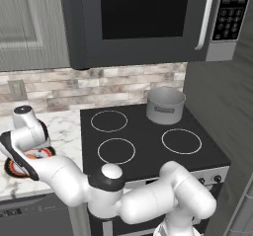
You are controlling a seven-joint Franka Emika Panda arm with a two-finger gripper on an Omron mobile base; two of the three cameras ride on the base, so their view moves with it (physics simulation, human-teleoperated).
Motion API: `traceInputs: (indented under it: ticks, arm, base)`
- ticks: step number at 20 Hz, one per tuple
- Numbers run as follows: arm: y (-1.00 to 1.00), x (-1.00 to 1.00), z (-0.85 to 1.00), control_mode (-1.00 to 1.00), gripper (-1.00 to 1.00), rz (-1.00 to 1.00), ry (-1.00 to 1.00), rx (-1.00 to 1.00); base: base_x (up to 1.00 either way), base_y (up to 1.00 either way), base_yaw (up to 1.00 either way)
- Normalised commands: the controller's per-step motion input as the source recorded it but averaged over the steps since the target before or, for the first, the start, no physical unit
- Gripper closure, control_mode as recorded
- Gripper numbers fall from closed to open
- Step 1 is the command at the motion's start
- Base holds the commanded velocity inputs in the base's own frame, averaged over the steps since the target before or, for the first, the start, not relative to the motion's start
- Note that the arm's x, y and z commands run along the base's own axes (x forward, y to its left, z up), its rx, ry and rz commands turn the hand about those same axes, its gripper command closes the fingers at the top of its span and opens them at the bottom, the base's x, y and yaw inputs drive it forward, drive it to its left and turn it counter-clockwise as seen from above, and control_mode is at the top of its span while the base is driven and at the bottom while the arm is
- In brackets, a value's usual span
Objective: Retrieve the frozen meat and place it in the pot on a burner. Then turn the burner on.
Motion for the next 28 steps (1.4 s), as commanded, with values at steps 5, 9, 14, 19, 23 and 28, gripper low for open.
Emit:
traceInputs:
  ticks: [5,9,14,19,23,28]
  arm:
    - [0.13,0.17,-0.2,-1.0,-1.0,0.0,0.0,0.0]
    - [0.22,0.11,-0.14,-1.0,-1.0,0.0,0.0,0.0]
    - [0.2,0.04,-0.17,-1.0,-1.0,0.0,0.01,0.0]
    - [0.04,0.0,-0.21,-1.0,-1.0,-0.01,0.04,0.0]
    - [0.0,0.0,-0.23,-1.0,-1.0,-0.02,0.07,0.0]
    - [0.0,0.0,-0.15,-1.0,-1.0,-0.01,0.05,0.0]
  base:
    - [0.0,0.0,0.0]
    - [0.0,0.0,0.0]
    - [0.0,0.0,0.0]
    - [0.0,0.0,0.0]
    - [0.0,0.0,0.0]
    - [0.0,0.0,0.0]
